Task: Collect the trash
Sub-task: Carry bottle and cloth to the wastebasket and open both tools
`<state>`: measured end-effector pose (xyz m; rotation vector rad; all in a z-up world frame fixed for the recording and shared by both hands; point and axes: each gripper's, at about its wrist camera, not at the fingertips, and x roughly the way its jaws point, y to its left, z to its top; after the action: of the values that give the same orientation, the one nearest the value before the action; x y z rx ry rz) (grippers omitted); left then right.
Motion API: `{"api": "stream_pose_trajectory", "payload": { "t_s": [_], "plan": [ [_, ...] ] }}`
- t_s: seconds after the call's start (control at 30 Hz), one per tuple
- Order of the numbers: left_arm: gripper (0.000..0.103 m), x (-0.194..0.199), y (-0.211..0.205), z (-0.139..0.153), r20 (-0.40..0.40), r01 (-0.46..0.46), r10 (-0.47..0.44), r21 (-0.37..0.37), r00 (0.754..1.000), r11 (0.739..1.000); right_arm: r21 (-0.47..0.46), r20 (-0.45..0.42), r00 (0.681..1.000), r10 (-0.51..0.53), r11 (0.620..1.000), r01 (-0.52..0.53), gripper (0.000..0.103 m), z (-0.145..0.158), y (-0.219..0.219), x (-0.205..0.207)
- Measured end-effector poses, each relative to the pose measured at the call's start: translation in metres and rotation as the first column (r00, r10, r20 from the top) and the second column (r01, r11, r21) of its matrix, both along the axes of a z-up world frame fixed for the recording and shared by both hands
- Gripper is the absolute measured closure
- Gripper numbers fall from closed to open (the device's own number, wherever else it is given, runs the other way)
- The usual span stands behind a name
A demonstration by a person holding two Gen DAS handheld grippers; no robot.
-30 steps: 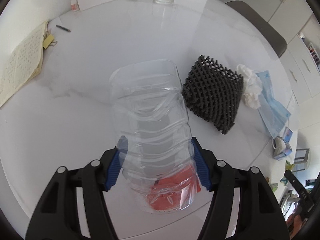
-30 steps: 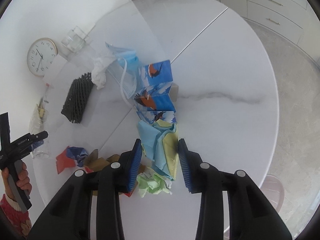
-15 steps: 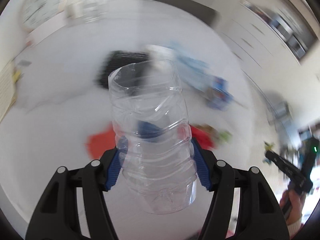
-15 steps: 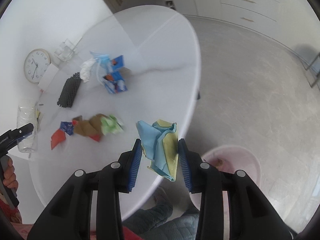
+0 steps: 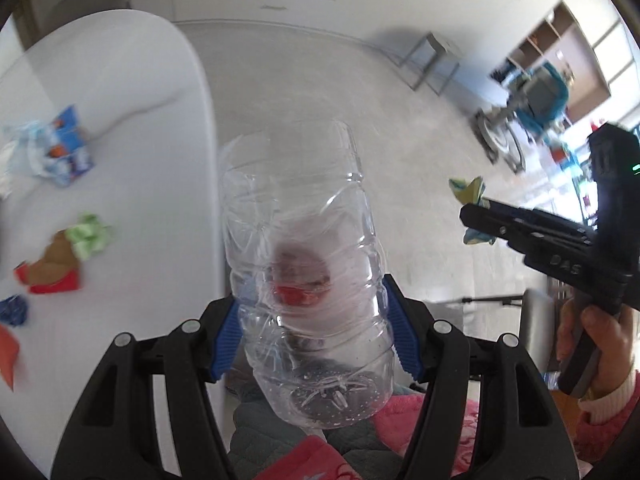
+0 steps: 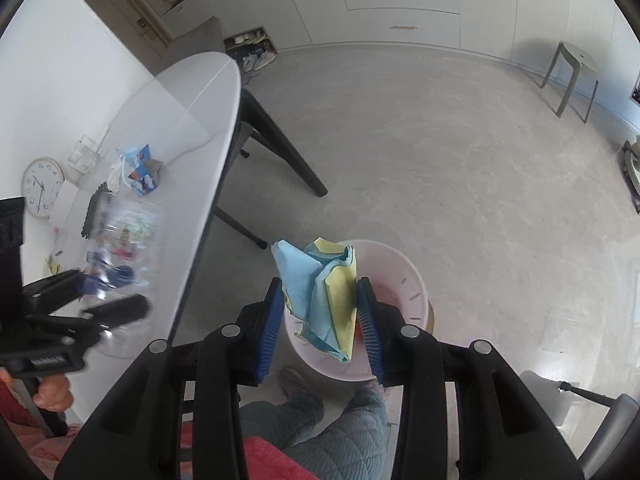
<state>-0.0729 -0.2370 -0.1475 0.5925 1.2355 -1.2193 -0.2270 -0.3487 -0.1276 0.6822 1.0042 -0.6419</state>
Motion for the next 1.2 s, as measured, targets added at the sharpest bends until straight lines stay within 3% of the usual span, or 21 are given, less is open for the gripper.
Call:
{"api": "stream_pose_trajectory", "payload": {
  "t_s": [0.13,0.23,0.33,0.63,0.7,0.8,0.87,0.93,1.0,1.07,1.2],
  "plan": [
    [0.039,-0.034,-0.029,-0.022,-0.002,0.050,-0.050,0.067,0.999,0.997,0.010,0.006,1.000,0.002,1.000,-0.002,0.065,-0.002,-0.010,-0.016],
    [0.029,-0.040,-0.040,-0.030,0.013,0.034,-0.036,0.100,0.999,0.994,0.020,0.010,1.000,0.017,1.000,-0.017,0.065,-0.004,-0.016,-0.020],
    [0.024,-0.038,-0.038,-0.026,0.016,0.000,-0.002,0.082,1.000,0.997,0.031,0.015,0.999,0.036,0.999,-0.036,0.065,-0.008,-0.019,-0.021],
    [0.023,-0.012,-0.010,0.012,0.097,-0.159,0.155,0.033,0.983,0.987,0.066,0.006,0.993,0.115,0.991,-0.116,0.064,-0.023,-0.014,-0.011],
    [0.012,-0.004,0.000,0.021,0.107,-0.200,0.197,0.018,0.975,0.980,0.075,0.003,0.992,0.127,0.989,-0.126,0.064,-0.026,-0.012,-0.009],
    [0.011,0.009,0.014,0.032,0.124,-0.248,0.248,-0.016,0.961,0.969,0.091,-0.007,0.990,0.142,0.986,-0.141,0.063,-0.032,-0.007,-0.004],
    [0.011,0.017,0.022,0.036,0.124,-0.274,0.274,-0.020,0.954,0.961,0.093,-0.019,0.989,0.144,0.986,-0.142,0.037,-0.035,-0.003,0.000],
    [0.011,0.024,0.030,0.038,0.125,-0.302,0.303,-0.026,0.945,0.953,0.081,-0.027,0.990,0.139,0.987,-0.137,0.021,-0.035,0.000,0.003],
    [0.011,0.032,0.039,0.040,0.120,-0.328,0.329,-0.028,0.937,0.944,0.066,-0.039,0.989,0.140,0.988,-0.137,0.018,-0.033,0.004,0.008],
    [0.011,0.037,0.047,0.041,0.116,-0.346,0.347,-0.029,0.931,0.938,0.049,-0.047,0.990,0.134,0.990,-0.132,0.009,-0.030,0.006,0.012],
    [0.011,0.051,0.066,0.040,0.114,-0.374,0.375,-0.031,0.920,0.927,0.035,-0.050,0.990,0.131,0.991,-0.129,0.007,-0.026,0.009,0.020]
  ]
}}
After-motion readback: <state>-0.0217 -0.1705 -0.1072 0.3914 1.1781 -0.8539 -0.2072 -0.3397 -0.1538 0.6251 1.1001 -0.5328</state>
